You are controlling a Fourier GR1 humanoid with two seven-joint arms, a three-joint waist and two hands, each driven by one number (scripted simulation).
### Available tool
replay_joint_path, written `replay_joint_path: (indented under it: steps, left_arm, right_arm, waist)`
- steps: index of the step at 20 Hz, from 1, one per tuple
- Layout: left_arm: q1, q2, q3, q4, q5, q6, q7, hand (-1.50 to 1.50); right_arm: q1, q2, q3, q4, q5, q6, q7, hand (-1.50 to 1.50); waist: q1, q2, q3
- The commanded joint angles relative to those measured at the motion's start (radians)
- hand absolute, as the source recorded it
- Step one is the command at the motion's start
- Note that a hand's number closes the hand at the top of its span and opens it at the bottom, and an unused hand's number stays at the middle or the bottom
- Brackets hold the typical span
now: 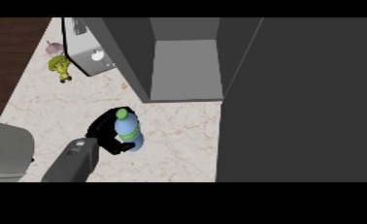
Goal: Pick up the bottled water, place it into the cabinet and close the cabinet
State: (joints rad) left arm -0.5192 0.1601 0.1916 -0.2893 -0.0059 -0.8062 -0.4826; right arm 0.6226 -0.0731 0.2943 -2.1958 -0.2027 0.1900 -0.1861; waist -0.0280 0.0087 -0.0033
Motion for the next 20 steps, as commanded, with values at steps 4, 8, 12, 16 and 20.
replay_joint_path:
  steps: [4,8,12,16,20]
  left_arm:
    - [0.039,-0.013,-0.024,-0.031,-0.016,-0.098,-0.17,1.5]
    - [0.091,0.027,0.124,-0.069,0.125,0.075,-0.172,1.5]
    - [0.147,-0.004,0.206,-0.077,0.201,0.193,-0.229,1.5]
    - [0.149,-0.001,0.233,-0.133,0.27,0.169,-0.177,1.5]
    - [0.189,-0.042,0.204,-0.223,0.304,0.175,-0.09,1.5]
  right_arm:
    - [-0.015,0.019,0.009,0.005,0.009,-0.028,0.009,-1.5]
    - [0.028,0.005,-0.005,-0.036,-0.01,-0.029,0.025,-1.5]
    - [-0.012,-0.006,-0.048,0.057,-0.029,0.008,-0.036,-1.5]
    - [0.008,0.009,0.01,-0.019,0.007,-0.038,0.023,-1.5]
    - [0.027,0.022,0.04,0.08,0.062,-0.018,-0.09,-1.5]
  waist:
    - [0.003,-0.001,0.0]
    - [0.033,-0.011,0.002]
    - [0.029,-0.007,0.002]
    - [0.028,-0.011,0.003]
    - [0.028,-0.013,0.004]
